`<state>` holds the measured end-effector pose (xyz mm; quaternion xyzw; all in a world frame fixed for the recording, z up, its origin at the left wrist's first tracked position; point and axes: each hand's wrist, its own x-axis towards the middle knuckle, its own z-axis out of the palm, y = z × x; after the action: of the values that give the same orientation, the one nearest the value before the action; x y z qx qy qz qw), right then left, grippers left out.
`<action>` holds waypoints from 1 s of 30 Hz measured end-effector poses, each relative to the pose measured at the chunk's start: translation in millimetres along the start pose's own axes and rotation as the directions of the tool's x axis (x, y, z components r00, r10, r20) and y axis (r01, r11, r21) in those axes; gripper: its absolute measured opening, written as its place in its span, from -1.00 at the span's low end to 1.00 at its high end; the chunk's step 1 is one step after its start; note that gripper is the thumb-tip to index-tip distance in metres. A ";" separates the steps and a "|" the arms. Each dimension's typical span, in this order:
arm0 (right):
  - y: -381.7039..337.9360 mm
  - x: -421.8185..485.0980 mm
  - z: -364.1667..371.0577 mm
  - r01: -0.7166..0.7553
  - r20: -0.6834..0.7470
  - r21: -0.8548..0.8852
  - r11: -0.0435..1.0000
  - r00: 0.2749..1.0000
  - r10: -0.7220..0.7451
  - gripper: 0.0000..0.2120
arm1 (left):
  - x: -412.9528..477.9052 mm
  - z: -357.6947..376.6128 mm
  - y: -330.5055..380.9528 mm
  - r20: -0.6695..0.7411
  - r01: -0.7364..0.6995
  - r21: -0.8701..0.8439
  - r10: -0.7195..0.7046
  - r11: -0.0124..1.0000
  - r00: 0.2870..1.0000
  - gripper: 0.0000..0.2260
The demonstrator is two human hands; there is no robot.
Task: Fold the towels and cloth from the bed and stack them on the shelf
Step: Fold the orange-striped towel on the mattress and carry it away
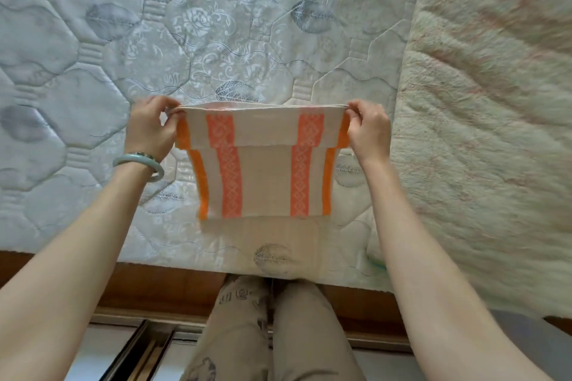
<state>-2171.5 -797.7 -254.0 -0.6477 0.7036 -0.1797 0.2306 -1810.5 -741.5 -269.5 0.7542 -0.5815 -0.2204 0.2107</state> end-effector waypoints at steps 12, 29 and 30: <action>-81.8 -20.9 -154.6 0.343 -0.283 -0.024 0.939 0.898 -0.336 -0.80 | -14.9 -140.6 92.6 -0.315 -0.242 0.010 0.233 0.970 0.920 -0.98; -105.3 30.9 -173.2 0.210 -0.270 0.007 0.978 0.942 -0.201 -0.81 | 29.4 -152.3 146.3 -0.341 -0.041 -0.107 0.002 0.993 0.940 -0.88; -105.6 38.3 -174.5 0.190 -0.267 0.023 0.982 0.947 -0.177 -0.80 | 35.2 -151.4 148.6 -0.329 -0.033 -0.112 -0.006 0.993 0.944 -0.88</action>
<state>-2183.4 -853.9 -54.6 -0.6748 0.6602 -0.3018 0.1329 -1831.7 -801.3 -64.1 0.7630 -0.5295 -0.1234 0.3497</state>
